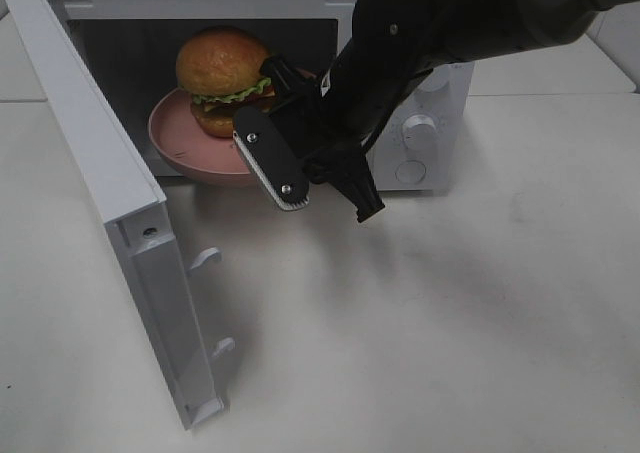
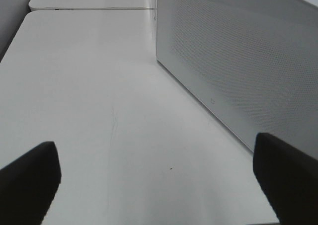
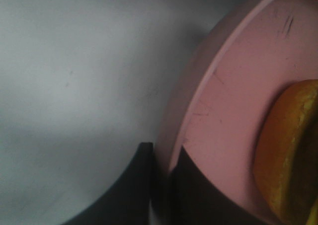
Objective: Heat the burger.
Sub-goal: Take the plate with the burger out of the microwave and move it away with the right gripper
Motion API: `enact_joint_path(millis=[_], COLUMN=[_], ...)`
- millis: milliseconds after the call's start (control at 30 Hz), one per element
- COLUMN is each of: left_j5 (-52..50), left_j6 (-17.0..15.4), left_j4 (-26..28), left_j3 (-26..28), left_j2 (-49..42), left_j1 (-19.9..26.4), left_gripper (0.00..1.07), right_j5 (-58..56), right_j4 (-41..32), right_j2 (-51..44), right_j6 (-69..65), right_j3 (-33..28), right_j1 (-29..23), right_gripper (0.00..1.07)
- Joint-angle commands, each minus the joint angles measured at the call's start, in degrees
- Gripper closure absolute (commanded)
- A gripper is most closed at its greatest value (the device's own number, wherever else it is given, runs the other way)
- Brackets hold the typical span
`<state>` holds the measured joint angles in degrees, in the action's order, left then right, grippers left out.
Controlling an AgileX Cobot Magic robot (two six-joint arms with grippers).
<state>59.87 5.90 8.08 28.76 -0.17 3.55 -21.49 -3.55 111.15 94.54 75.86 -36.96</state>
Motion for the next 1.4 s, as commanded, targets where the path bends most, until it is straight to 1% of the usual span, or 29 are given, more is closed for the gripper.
enact_joint_path(millis=[33,100,267,300,333,367,400,433,500,533,600,633,667,733,767,833,867,900,933,1000,1133,1167,1200,1367,1400], left_j5=[-0.46,-0.46,-0.46,-0.46,-0.46,-0.46,-0.46,-0.46,-0.46,-0.46,-0.46,-0.46,-0.46,-0.46,-0.46,-0.46,-0.46,-0.46,-0.46,-0.46,-0.46,-0.46,-0.46,-0.46,-0.46], left_j6=[-0.46,-0.46,-0.46,-0.46,-0.46,-0.46,-0.46,-0.46,-0.46,-0.46,-0.46,-0.46,-0.46,-0.46,-0.46,-0.46,-0.46,-0.46,-0.46,-0.46,-0.46,-0.46,-0.46,-0.46,-0.46], left_j4=[0.46,0.46,0.46,0.46,0.46,0.46,0.46,0.46,0.46,0.46,0.46,0.46,0.46,0.46,0.46,0.46,0.46,0.46,0.46,0.46,0.46,0.46,0.46,0.46,0.46], left_j3=[-0.34,-0.34,-0.34,-0.34,-0.34,-0.34,-0.34,-0.34,-0.34,-0.34,-0.34,-0.34,-0.34,-0.34,-0.34,-0.34,-0.34,-0.34,-0.34,-0.34,-0.34,-0.34,-0.34,-0.34,-0.34], left_j2=[-1.26,-1.26,-1.26,-1.26,-1.26,-1.26,-1.26,-1.26,-1.26,-1.26,-1.26,-1.26,-1.26,-1.26,-1.26,-1.26,-1.26,-1.26,-1.26,-1.26,-1.26,-1.26,-1.26,-1.26,-1.26], left_j1=[0.06,0.06,0.06,0.06,0.06,0.06,0.06,0.06,0.06,0.06,0.06,0.06,0.06,0.06,0.06,0.06,0.06,0.06,0.06,0.06,0.06,0.06,0.06,0.06,0.06], left_gripper=[0.09,0.09,0.09,0.09,0.09,0.09,0.09,0.09,0.09,0.09,0.09,0.09,0.09,0.09,0.09,0.09,0.09,0.09,0.09,0.09,0.09,0.09,0.09,0.09,0.09], right_j5=[4.64,4.81,4.93,5.04,5.04,5.33,6.30,6.30,6.53,6.53,6.82,7.45,7.45,7.85,7.85,7.85,7.85,7.85,7.85,7.85,7.85,7.85,7.85,7.73,7.73], right_j4=[-0.29,-0.29,-0.29,-0.29,-0.29,-0.29,-0.29,-0.29,-0.29,-0.29,-0.29,-0.80,-0.80,-1.72,-1.72,-1.72,-1.72,-1.72,-1.72,-1.72,-1.72,-1.72,-1.72,-1.72,-1.72], right_j2=[-2.92,-4.58,-6.99,-8.37,-8.37,-9.11,-10.66,-10.66,-12.78,-12.78,-14.38,-15.93,-15.93,-18.16,-18.16,-20.51,-20.51,-22.17,-22.17,-24.75,-27.22,-29.22,-29.22,-35.07,-35.07], right_j6=[0.86,0.86,0.86,0.86,0.86,0.86,0.86,0.86,0.86,0.86,0.80,0.69,0.69,0.69,0.69,0.69,0.69,0.46,0.46,-0.29,-1.15,-1.72,-1.72,-2.41,-2.41], right_j3=[-1.09,-3.27,-6.19,-7.85,-7.85,-8.82,-11.00,-11.00,-13.69,-13.69,-15.76,-17.93,-17.93,-20.80,-20.80,-23.38,-23.38,-25.21,-25.21,-27.79,-30.02,-31.80,-31.80,-36.61,-36.61], right_j1=[0.23,0.23,0.23,0.23,0.23,0.23,0.23,0.23,0.23,0.23,0.23,0.23,0.23,0.23,0.23,0.23,0.23,0.23,0.23,0.23,0.23,0.23,0.23,0.23,0.23], right_gripper=[1.07,1.07,1.07,1.07,1.07,1.07,1.07,1.07,1.07,1.07,1.07,1.07,1.07,1.07,1.07,1.07,1.07,1.07,1.07,1.07,1.07,1.07,1.07,1.07,1.07])
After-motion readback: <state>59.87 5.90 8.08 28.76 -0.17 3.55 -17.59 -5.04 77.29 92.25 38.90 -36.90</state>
